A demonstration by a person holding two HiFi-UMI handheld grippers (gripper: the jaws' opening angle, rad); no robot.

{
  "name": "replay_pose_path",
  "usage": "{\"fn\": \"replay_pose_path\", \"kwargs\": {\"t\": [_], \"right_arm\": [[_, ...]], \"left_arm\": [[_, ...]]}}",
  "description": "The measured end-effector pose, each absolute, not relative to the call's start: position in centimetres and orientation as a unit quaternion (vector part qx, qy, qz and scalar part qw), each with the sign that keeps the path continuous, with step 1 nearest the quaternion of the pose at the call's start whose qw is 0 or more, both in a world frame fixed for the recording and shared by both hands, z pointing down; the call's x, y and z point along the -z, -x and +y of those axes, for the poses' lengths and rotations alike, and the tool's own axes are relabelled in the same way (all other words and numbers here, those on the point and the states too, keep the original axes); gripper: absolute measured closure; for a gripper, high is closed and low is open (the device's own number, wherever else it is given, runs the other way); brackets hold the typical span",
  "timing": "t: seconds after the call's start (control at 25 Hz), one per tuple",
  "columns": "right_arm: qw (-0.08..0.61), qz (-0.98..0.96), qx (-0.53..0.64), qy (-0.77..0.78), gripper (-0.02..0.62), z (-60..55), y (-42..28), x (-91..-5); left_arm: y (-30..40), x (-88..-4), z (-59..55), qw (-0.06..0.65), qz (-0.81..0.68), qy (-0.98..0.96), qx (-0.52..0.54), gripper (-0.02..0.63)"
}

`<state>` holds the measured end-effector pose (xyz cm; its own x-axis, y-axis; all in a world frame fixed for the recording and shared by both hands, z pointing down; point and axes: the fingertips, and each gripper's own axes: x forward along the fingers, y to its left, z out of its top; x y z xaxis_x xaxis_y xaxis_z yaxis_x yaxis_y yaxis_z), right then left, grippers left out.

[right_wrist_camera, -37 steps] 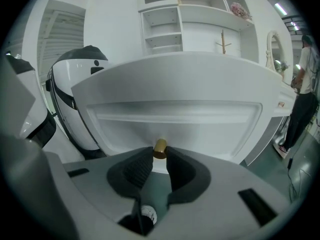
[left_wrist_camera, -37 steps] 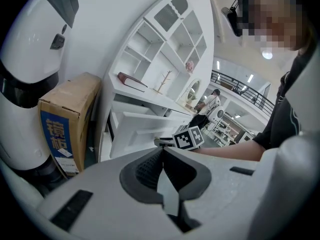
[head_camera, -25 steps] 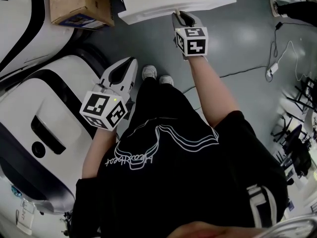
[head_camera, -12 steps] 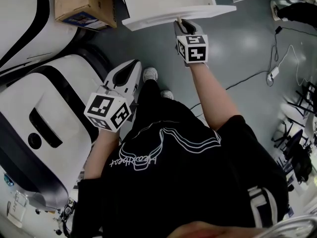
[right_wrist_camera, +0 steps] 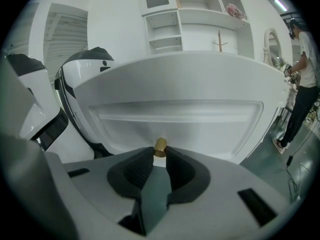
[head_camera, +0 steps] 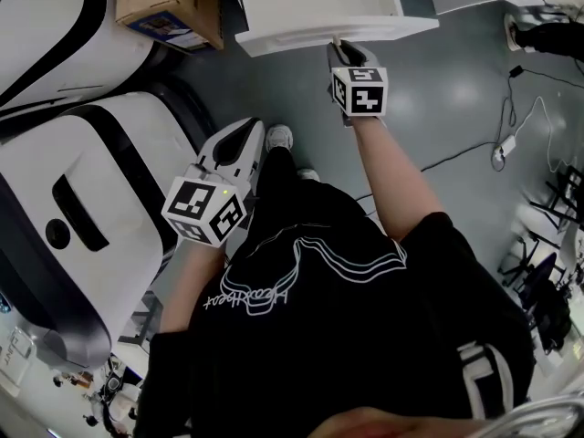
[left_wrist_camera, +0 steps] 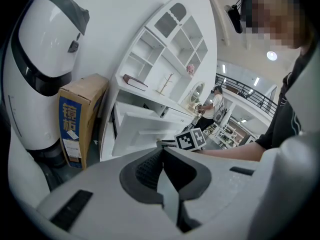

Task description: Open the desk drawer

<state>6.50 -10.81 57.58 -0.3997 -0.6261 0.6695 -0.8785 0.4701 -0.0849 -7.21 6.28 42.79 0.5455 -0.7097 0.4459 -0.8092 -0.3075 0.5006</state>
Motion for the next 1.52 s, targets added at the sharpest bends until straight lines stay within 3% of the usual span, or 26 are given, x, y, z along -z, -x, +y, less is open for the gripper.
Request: {"fn": "replay_pose_path", "kwargs": {"t": [0.24,0.4,0.68,1.12,1.52], "right_arm": [[0.241,-0.806,-0.276,-0.465,0.501,-11.1,-6.5,-57.4],[0.213,-0.817,-0.273,-0.461,0.395,-11.2,-6.6,-55.5],[0.158,-0.862,-0.262,-0.405,0.354,-6.5,-6.5,-47.2],[0.034,-0.940,-0.260,-0.218,0.585,9.7,-7.7,-26.4],[0.031,-0.967,-0.189,-0.170,0.591,17.6,-12.8,-17.9]], "left_arm": [[7.5,-42.5,7.4,0.349,-0.480,-0.802,-0.068,0.601],[7.5,-42.2,7.9,0.343,-0.483,-0.803,-0.064,0.601],[5.9,-38.2,9.2,0.317,-0.480,-0.816,-0.050,0.601],[1.3,-26.3,14.0,0.258,-0.459,-0.850,-0.025,0.601],[-5.5,-16.6,18.0,0.200,-0.399,-0.895,0.000,0.601]]}}
